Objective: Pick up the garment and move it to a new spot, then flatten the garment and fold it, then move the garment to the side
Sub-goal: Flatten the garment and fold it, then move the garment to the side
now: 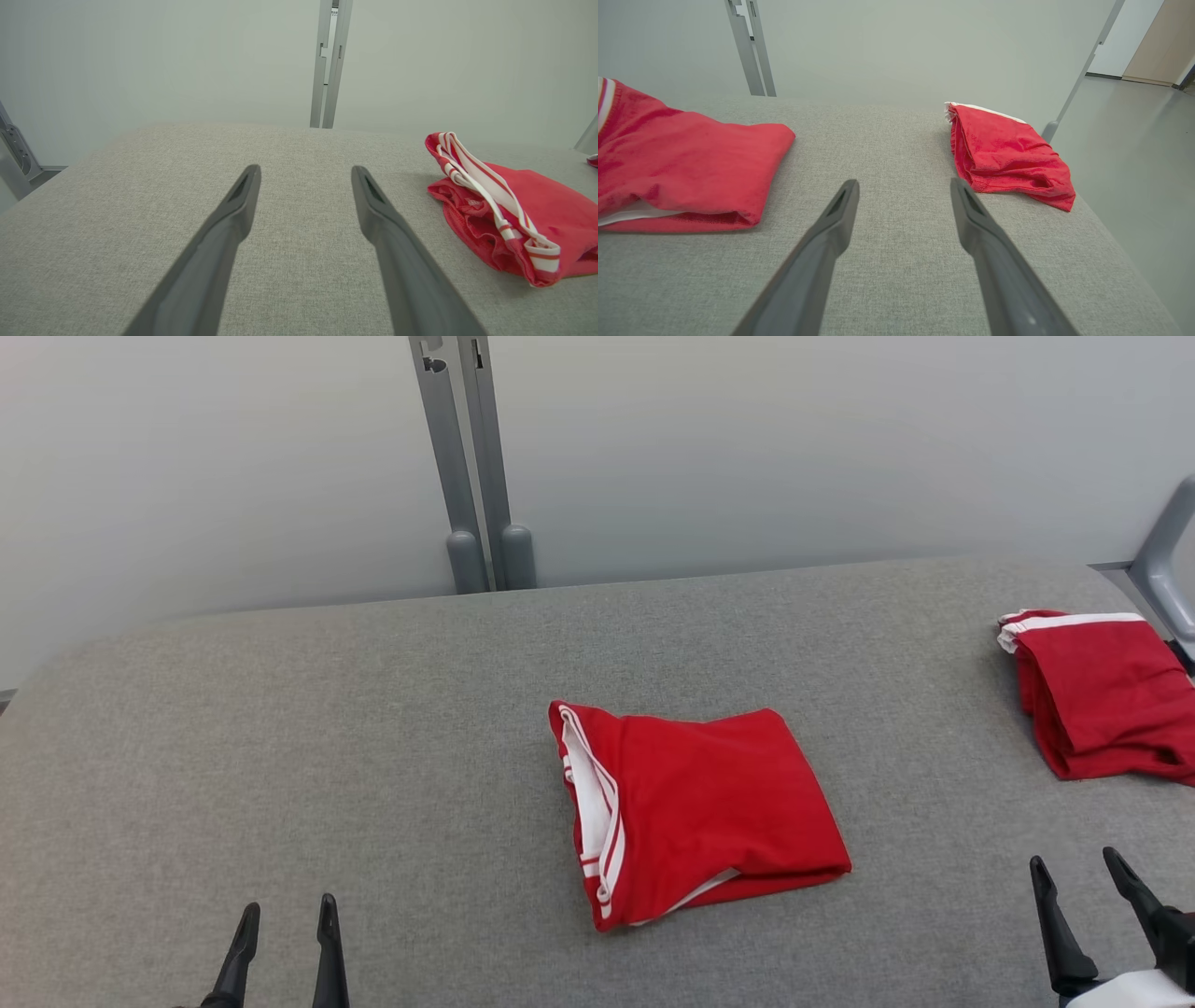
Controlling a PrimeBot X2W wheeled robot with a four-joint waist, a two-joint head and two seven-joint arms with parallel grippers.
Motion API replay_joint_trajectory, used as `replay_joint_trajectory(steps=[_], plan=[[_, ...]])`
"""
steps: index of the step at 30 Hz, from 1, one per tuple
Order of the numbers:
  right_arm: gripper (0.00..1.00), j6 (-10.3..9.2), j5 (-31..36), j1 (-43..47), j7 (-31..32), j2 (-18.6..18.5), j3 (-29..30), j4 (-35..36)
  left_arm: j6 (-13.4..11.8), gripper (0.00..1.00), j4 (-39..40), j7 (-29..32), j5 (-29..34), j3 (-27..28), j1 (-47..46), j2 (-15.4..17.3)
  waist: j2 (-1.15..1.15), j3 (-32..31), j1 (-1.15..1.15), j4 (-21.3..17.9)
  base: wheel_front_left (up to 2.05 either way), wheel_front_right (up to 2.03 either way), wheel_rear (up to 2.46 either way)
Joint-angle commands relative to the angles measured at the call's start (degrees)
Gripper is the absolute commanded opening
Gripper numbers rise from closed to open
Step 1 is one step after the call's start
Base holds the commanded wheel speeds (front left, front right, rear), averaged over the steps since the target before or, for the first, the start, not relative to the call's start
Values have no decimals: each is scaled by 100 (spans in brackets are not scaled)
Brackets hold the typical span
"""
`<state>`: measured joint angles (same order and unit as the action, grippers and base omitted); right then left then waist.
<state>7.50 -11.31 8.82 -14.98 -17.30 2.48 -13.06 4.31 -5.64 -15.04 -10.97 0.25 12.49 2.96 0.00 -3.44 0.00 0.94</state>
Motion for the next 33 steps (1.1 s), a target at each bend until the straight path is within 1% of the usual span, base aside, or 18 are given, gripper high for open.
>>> replay_joint_trajectory(steps=[1,7,10,12,13,16,18,19,21,22,24,26,28,30,32,33], plan=[[100,-2,18,60,-21,28,24,48,27,100,3,-15,11,43,83,3,0,-25,0,0,0,0,0],[100,-2,33,-2,-22,84,24,189,76,100,11,-15,-29,13,37,1,0,46,0,37,0,0,0],[100,-1,-218,-233,-22,119,-55,112,80,100,42,-15,-64,-4,-79,1,0,169,0,116,0,0,0],[100,0,-459,-499,75,76,-353,-33,74,100,46,-15,-108,-60,-140,0,0,280,0,180,0,0,0],[100,-1,-622,-682,200,66,-485,-100,72,100,40,-16,-127,-102,-161,0,0,329,0,206,0,0,0],[100,-1,-1142,-1367,943,60,-794,-439,73,100,52,-15,-181,-266,-305,2,0,646,0,342,0,0,0],[100,1,-1470,-1808,1520,165,-982,-749,43,100,29,-15,-208,-382,-366,1,0,793,0,457,0,0,0],[100,1,-1558,-1965,1670,179,-1057,-822,28,100,26,-15,-207,-416,-392,1,0,846,0,502,0,0,0],[100,-3,-1823,-2398,2179,182,-1105,-1187,-11,100,14,-16,-272,-542,-509,3,0,1005,0,684,0,0,0],[100,0,-1911,-2559,2397,192,-1232,-1322,-26,100,-2,-16,-301,-599,-558,2,0,1062,0,781,0,0,0],[100,-2,-2013,-2824,2734,219,-1234,-1689,-85,100,-5,-15,-355,-661,-604,3,0,1130,0,917,0,0,0],[100,1,-2073,-3035,3007,267,-1360,-1945,-129,100,1,-15,-385,-714,-671,1,0,1187,0,1061,0,0,0],[100,0,-2211,-3152,3203,309,-1278,-2251,-146,100,5,-15,-399,-740,-701,3,0,1211,0,1180,0,0,0],[100,1,-2431,-3232,3407,426,-1351,-2421,-176,100,8,-15,-404,-757,-709,2,0,1211,0,1243,0,0,0],[100,2,-2614,-3259,3540,465,-1386,-2543,-173,100,4,-15,-410,-748,-702,2,0,1202,0,1267,0,0,0],[41,1,-2681,-3265,3540,462,-1403,-2559,-180,100,5,-15,-414,-738,-692,2,0,1192,0,1263,0,0,0]])
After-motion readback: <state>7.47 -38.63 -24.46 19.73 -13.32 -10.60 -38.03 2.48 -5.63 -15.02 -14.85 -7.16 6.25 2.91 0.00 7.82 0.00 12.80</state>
